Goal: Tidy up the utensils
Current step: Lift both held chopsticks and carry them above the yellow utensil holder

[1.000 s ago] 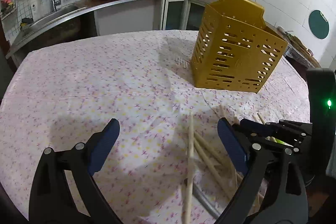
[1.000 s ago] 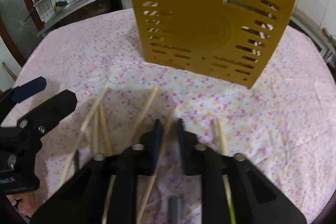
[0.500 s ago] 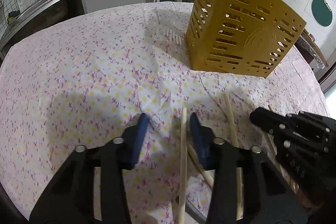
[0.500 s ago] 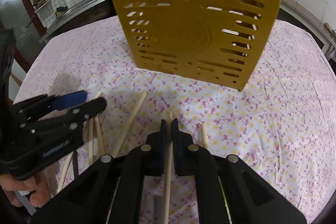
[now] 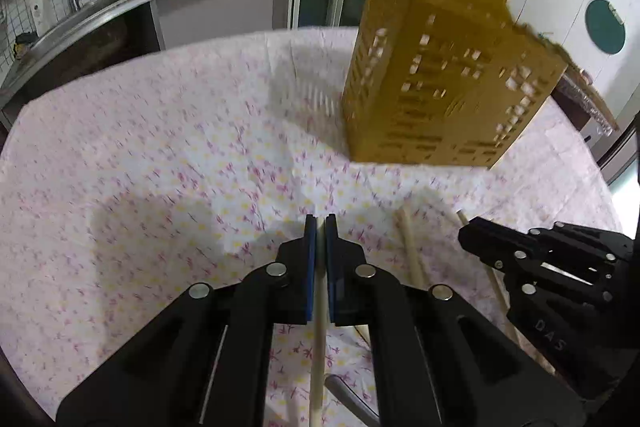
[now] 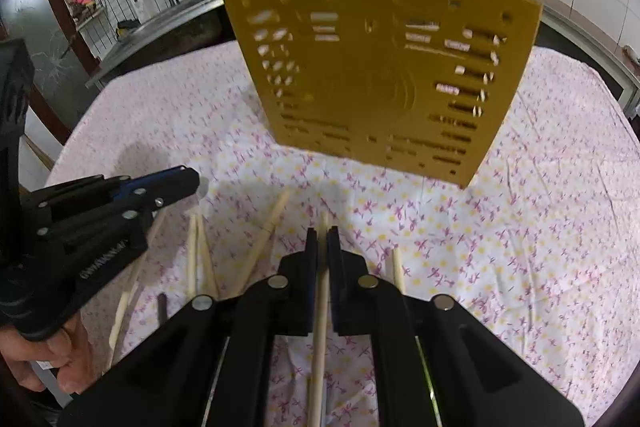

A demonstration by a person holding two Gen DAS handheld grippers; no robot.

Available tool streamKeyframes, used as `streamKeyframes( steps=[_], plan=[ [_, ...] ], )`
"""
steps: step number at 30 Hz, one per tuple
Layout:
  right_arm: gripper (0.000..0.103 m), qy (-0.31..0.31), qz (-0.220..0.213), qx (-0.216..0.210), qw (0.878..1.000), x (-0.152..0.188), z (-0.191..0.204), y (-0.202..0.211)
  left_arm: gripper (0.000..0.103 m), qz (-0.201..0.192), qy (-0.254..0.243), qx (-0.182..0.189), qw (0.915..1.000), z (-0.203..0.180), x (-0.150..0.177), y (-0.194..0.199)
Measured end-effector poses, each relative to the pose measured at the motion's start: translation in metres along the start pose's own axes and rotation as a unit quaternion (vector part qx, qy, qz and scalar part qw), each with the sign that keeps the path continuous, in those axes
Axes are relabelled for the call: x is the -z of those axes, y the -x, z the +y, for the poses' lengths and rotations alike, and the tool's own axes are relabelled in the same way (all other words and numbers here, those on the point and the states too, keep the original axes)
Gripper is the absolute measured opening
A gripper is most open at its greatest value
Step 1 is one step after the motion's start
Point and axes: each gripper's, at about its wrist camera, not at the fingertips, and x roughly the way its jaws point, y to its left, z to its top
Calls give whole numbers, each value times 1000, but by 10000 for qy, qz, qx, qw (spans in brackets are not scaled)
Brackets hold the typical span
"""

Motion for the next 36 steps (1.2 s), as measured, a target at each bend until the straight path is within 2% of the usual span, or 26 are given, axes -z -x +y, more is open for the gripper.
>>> streamKeyframes(
  steps=[4,18,28,36],
  plan=[
    [5,-18,-192,-74,9998,-4,0,16,3,-265,40,94,9996,-2,-6,24],
    [5,33,-984,-395,9944,-8,0,91,3,-732,166,91,9971,3,-3,82],
    [6,150,-1578,-460,9863,-7,3,148,3,-1168,216,166,9928,-5,-3,132],
    [6,207,-1832,-477,9817,-4,2,179,3,-1417,250,214,9894,-12,-4,165]
  ],
)
